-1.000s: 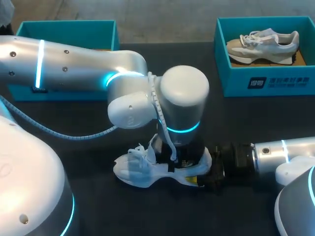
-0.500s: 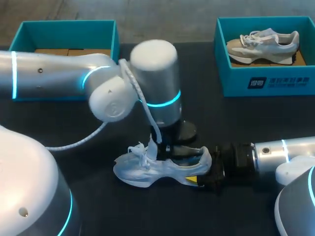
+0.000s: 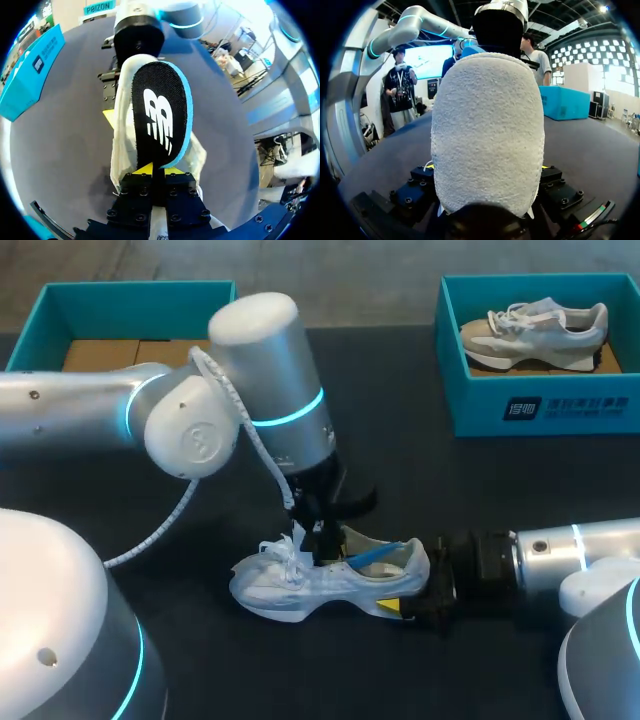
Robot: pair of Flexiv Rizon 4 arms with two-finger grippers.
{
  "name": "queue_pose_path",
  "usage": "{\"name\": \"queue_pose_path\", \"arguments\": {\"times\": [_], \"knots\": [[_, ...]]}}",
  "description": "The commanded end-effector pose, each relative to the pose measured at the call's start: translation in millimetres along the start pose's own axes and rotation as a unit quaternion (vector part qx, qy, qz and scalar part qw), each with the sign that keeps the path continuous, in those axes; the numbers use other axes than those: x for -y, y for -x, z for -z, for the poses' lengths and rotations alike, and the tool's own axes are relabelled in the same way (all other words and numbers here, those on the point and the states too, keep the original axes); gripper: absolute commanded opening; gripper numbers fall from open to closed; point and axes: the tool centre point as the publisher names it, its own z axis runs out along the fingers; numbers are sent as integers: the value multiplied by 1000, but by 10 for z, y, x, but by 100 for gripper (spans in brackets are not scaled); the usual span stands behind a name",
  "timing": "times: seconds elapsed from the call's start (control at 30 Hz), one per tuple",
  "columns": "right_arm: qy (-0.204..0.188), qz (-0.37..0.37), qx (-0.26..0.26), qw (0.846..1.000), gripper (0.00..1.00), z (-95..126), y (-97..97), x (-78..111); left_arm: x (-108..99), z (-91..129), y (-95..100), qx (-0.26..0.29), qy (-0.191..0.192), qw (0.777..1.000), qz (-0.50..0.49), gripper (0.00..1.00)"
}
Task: Take the shoe out of the shoebox, open the shoe tongue, remove and reinsert the insole, then place the shoe into the shoebox
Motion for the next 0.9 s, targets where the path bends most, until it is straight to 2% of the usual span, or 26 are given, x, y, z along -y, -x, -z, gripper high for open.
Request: {"name": "queue_pose_path", "arguments": {"times": [0.03,0.33,0.43,0.5,0.57,0.67,0.9], "knots": [[-1,0,1,1000,0,-2,-14,-1,-26,18,22,-14,-37,999,-8,0],[-1,0,1,1000,0,-2,-14,-1,59,29,63,-22,-40,999,-11,0],[-1,0,1,1000,0,-2,-14,-1,94,39,94,-22,-38,999,-9,18],[-1,0,1,1000,0,-2,-14,-1,114,40,108,-19,-33,999,-7,34],[-1,0,1,1000,0,-2,-14,-1,124,38,115,-16,-31,999,-6,42],[-1,0,1,1000,0,-2,-14,-1,141,68,92,-7,-33,999,-7,47],[-1,0,1,1000,0,-2,-14,-1,192,193,6,38,-31,999,-12,48]]}}
